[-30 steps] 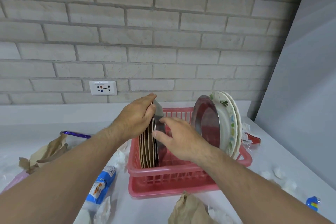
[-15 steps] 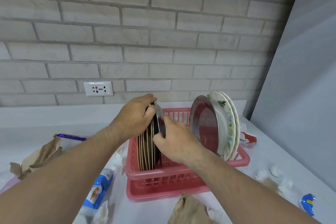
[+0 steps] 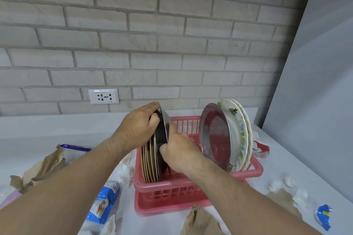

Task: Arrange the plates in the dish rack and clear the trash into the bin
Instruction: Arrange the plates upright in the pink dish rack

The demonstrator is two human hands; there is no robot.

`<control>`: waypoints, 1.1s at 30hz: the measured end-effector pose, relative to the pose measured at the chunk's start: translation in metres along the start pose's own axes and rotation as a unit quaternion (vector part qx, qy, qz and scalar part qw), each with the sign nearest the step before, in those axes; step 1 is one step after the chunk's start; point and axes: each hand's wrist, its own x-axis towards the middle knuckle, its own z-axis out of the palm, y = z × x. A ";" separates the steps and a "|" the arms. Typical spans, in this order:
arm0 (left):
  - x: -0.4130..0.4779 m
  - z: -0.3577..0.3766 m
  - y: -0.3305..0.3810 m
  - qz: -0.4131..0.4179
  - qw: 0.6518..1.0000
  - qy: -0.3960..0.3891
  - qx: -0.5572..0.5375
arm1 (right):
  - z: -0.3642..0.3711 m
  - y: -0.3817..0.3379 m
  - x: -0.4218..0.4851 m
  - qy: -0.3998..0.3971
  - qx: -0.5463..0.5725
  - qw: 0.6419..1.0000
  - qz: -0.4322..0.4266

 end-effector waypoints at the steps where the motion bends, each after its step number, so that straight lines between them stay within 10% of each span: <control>1: 0.000 -0.001 -0.001 -0.002 1.000 0.002 -0.001 | 0.002 -0.001 0.000 0.003 -0.018 1.000 -0.001; 18: 0.004 0.006 0.004 -0.005 0.999 -0.014 0.028 | -0.108 0.007 -0.024 0.175 -0.187 0.965 0.047; 33: 0.002 0.009 0.007 -0.007 0.999 -0.018 0.035 | -0.083 0.040 -0.022 0.088 -0.205 0.969 0.110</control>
